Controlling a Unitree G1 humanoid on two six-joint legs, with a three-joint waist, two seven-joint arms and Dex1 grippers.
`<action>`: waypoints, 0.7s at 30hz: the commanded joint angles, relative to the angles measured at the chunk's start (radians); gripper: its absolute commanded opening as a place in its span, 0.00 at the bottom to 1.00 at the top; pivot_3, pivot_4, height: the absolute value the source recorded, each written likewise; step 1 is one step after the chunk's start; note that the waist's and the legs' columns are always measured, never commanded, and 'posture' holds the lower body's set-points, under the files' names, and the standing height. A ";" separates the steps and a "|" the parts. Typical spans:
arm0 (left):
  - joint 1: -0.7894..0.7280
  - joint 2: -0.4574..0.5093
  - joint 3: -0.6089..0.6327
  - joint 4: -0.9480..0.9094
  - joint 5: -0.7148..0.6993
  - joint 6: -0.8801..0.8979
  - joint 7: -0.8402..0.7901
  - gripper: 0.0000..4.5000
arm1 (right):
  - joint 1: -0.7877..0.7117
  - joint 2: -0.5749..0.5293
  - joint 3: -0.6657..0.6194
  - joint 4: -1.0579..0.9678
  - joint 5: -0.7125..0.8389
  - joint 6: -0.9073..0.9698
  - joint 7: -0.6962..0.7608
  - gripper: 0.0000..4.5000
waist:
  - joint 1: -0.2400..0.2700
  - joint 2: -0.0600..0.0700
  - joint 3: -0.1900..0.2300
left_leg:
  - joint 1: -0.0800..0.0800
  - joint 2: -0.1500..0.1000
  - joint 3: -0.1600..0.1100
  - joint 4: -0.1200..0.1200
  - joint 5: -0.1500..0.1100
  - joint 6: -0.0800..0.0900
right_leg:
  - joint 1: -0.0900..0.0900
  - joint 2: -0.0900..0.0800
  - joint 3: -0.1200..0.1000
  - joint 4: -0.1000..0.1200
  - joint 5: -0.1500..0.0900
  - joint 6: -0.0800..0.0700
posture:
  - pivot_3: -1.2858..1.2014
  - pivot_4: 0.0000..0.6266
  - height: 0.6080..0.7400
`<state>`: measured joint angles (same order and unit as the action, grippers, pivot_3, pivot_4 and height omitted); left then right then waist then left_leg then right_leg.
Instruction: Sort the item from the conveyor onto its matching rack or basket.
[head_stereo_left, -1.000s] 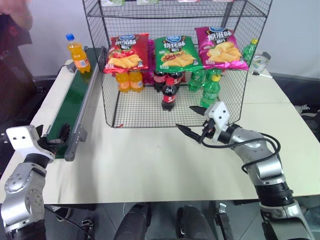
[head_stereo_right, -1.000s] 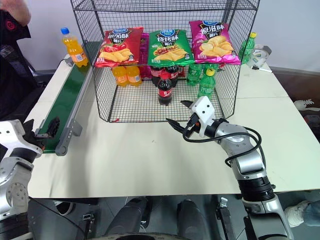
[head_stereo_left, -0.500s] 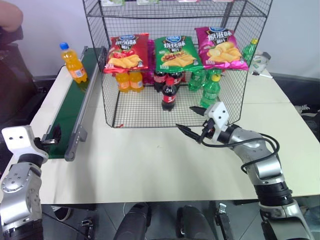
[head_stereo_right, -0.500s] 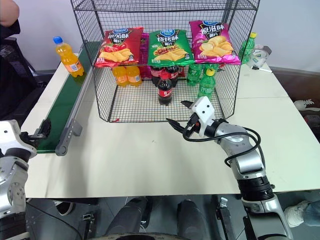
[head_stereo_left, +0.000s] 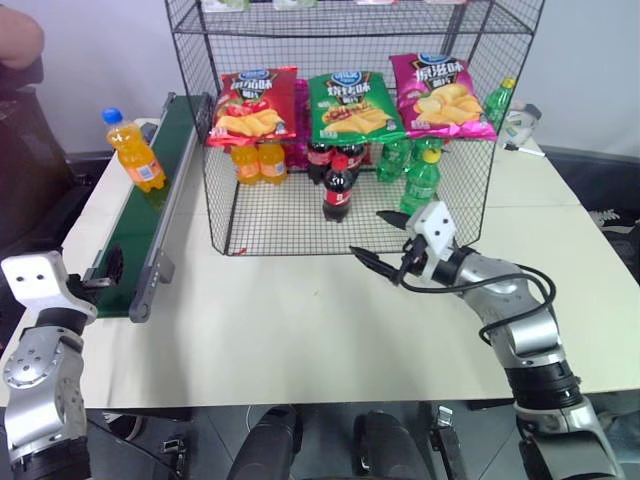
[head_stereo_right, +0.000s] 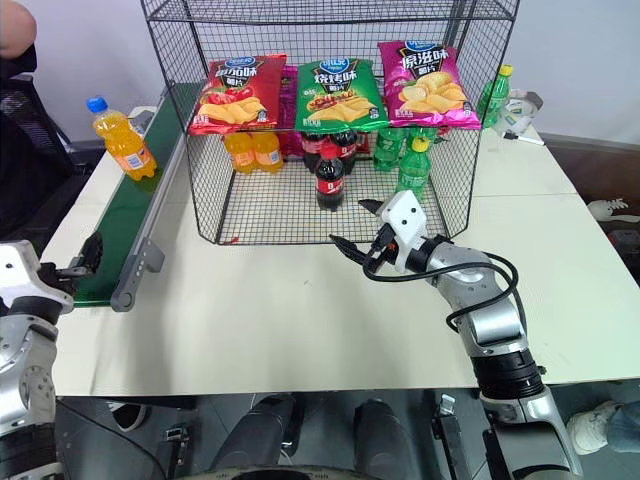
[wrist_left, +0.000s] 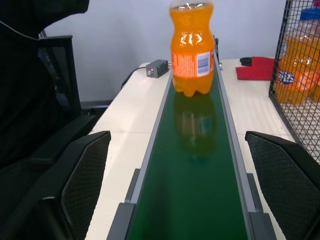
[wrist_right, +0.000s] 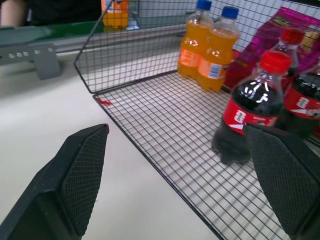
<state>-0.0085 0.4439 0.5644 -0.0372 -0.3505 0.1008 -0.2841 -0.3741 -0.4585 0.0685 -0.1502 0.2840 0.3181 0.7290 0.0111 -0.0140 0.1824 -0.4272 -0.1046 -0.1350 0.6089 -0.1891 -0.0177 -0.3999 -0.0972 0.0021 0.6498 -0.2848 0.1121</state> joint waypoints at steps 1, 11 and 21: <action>-0.010 0.004 0.013 -0.003 -0.010 -0.033 -0.002 1.00 | -0.002 0.009 -0.004 -0.070 0.055 0.011 0.033 1.00 | 0.000 0.000 0.000 | 0.000 0.000 0.000 0.000 0.000 0.000 | 0.000 0.000 0.000 0.000 0.000 0.000 | 0.52 0.24 1.00; -0.014 0.015 0.025 0.013 -0.018 -0.046 -0.001 1.00 | 0.027 0.022 0.026 -0.165 0.114 0.077 0.058 1.00 | 0.000 0.000 0.000 | 0.000 0.000 0.000 0.000 0.000 0.000 | 0.000 0.000 0.000 0.000 0.000 0.000 | 0.52 0.24 1.00; -0.005 0.029 0.056 0.010 -0.045 -0.056 -0.001 1.00 | 0.027 0.033 0.050 -0.166 0.094 0.078 0.039 1.00 | 0.000 0.000 0.000 | 0.000 0.000 0.000 0.000 0.000 0.000 | 0.000 0.000 0.000 0.000 0.000 0.000 | 0.52 0.24 1.00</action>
<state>-0.0125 0.4516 0.5800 -0.0044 -0.3828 0.0708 -0.2841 -0.3427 -0.4312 0.1160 -0.2732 0.3740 0.4043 0.7709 0.0111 -0.0141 0.1823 -0.4272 -0.1045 -0.1351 0.6089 -0.1892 -0.0178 -0.4004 -0.0972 0.0021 0.6498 -0.2849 0.1119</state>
